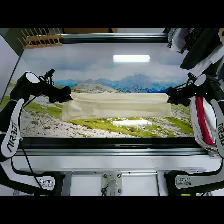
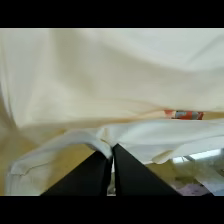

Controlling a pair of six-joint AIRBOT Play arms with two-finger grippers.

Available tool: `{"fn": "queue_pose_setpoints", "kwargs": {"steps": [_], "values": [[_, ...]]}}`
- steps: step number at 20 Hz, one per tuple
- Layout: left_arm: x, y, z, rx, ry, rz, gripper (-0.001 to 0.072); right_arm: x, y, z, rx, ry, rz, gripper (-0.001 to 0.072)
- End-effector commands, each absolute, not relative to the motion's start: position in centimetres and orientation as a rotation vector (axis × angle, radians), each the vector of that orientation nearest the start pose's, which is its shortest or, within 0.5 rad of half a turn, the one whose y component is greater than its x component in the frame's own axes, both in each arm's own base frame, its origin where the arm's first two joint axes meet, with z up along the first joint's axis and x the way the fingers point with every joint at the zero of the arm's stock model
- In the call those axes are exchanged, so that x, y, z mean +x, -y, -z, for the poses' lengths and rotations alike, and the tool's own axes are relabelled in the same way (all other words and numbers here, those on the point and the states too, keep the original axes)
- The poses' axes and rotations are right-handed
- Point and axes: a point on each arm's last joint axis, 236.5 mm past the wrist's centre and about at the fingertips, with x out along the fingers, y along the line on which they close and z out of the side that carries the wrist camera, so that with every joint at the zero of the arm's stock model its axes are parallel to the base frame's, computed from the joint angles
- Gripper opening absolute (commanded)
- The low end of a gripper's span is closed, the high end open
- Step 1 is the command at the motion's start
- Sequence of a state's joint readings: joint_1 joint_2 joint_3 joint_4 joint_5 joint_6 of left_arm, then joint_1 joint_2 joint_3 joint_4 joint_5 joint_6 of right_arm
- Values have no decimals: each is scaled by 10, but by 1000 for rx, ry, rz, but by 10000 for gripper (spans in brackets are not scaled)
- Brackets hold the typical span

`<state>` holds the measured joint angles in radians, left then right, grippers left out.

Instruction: Fold the clothes and pants, and hang the long-sleeved shirts on hangers.

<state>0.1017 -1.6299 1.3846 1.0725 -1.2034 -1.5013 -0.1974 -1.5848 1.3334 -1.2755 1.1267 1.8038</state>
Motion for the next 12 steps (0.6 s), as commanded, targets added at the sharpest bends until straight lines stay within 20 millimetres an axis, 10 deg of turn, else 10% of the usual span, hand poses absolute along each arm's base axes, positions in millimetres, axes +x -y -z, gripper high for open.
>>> {"fn": "queue_pose_setpoints", "kwargs": {"steps": [1,2,3,6,9,10,12], "values": [[471,59,46,-495,-1362,219,458,482,13,50,694,-1206,153,95],[480,57,44,-492,-1344,219,631,497,10,43,716,-1138,126,358],[491,56,36,-495,-1316,214,621,512,5,31,720,-1074,76,595],[518,45,-9,-502,-1190,196,620,529,2,-4,699,-967,-50,641],[512,51,-45,-479,-1131,215,618,504,28,-5,601,-1023,-120,641],[505,57,-48,-472,-1134,226,511,489,39,4,592,-1078,-137,641],[489,78,-45,-457,-1146,250,2,461,65,25,610,-1183,-144,641]]}}
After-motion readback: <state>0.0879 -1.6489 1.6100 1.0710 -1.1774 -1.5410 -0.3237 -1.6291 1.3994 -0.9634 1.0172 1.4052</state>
